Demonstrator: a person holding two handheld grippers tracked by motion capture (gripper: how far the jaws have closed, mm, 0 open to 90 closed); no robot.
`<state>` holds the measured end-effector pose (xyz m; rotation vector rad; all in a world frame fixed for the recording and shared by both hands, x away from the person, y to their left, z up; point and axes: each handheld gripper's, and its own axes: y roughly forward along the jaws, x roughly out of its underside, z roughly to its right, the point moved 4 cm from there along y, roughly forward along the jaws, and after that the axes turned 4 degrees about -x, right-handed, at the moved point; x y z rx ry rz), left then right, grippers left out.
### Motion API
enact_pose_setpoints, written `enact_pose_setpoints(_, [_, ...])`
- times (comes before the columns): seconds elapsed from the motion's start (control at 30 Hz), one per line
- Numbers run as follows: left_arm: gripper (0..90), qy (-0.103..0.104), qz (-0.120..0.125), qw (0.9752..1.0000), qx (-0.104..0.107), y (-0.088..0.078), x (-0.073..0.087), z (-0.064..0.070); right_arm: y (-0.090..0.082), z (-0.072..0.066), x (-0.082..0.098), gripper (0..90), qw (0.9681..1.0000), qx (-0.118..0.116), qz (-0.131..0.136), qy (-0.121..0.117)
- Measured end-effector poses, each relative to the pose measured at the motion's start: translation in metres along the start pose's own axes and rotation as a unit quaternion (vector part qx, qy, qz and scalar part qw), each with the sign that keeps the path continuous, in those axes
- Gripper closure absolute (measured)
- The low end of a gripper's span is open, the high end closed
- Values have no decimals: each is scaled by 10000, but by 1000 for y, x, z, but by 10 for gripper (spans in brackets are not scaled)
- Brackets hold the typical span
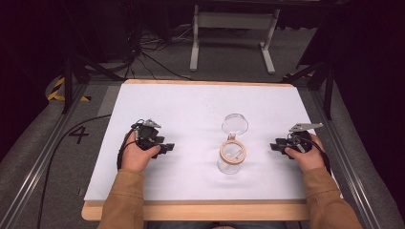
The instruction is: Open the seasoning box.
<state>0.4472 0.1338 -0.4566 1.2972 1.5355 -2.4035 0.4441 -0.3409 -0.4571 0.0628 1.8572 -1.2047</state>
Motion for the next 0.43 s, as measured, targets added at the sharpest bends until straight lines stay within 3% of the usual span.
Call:
enact_pose_setpoints(0.2, [426,57,-83,9999,30,5,1,1,9,-6,0,570,9998,-8,-76,-209])
enact_pose_setpoints(0.43, [425,70,-19,9999,84,4,-1,5,9,-7,-1,564,9996,10,-49,-261])
